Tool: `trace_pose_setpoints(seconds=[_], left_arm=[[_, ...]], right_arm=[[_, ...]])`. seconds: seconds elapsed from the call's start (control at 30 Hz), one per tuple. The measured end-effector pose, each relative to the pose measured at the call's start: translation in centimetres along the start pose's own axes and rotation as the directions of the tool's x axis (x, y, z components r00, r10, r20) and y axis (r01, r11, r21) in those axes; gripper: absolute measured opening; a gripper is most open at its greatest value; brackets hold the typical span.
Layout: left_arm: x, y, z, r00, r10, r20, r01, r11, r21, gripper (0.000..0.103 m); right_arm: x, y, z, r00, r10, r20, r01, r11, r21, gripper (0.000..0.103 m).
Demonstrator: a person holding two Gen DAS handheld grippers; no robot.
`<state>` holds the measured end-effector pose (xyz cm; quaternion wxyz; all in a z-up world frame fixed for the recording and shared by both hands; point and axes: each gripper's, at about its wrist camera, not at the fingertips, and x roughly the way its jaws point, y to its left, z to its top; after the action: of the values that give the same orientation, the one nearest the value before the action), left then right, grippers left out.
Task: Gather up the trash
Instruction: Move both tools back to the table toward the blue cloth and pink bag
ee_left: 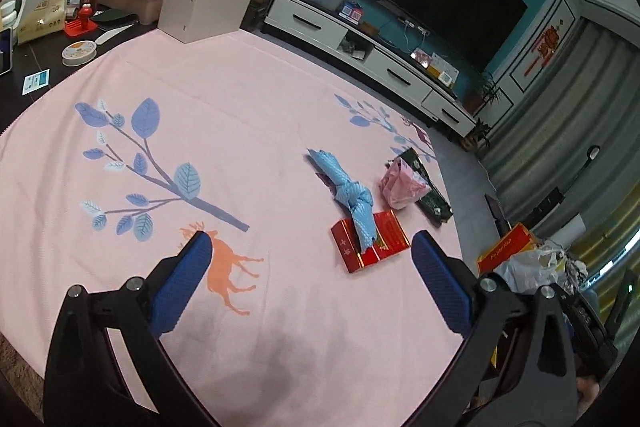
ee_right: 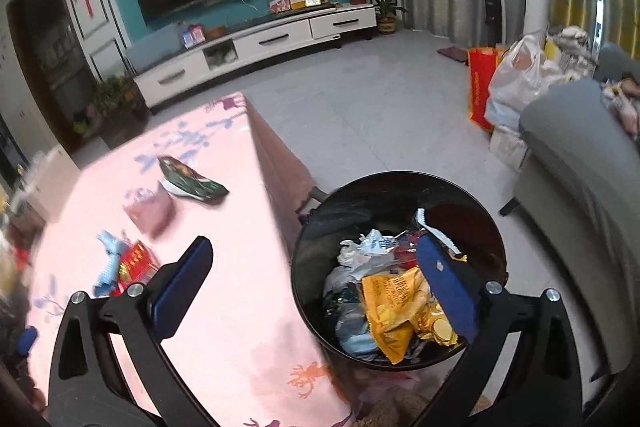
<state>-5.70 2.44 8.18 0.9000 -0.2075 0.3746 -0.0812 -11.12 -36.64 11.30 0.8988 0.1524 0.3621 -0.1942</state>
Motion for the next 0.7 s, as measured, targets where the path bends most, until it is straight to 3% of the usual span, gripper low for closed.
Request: trace_pose_setpoints(seconds=[0.2,0.5,0.7], left_arm=[[0.8,-1.2,-1.1,0.999,0.016,-0.043,-0.013,0.998,0.065,0.099],[1.9,-3.0,-2.5,0.995,-0.013,-0.096,0.023,0.994,0.108,0.099],[2.5,-4.4,-3.0,0.994,-0.037,-0.102,0.051,0.989,0.141,0.099]], right_arm=[[0.7,2.5,-0.8,1.000,0.018,-0.009,-0.019,0.999,-0.039,0.100],[2.1,8.2,-2.5,0.999,0.032,-0.036,-0.038,0.983,-0.181,0.100],[3.7,11.5,-2.3,0.977,0.145,-0.159,-0.167,0.977,-0.132,0.100]])
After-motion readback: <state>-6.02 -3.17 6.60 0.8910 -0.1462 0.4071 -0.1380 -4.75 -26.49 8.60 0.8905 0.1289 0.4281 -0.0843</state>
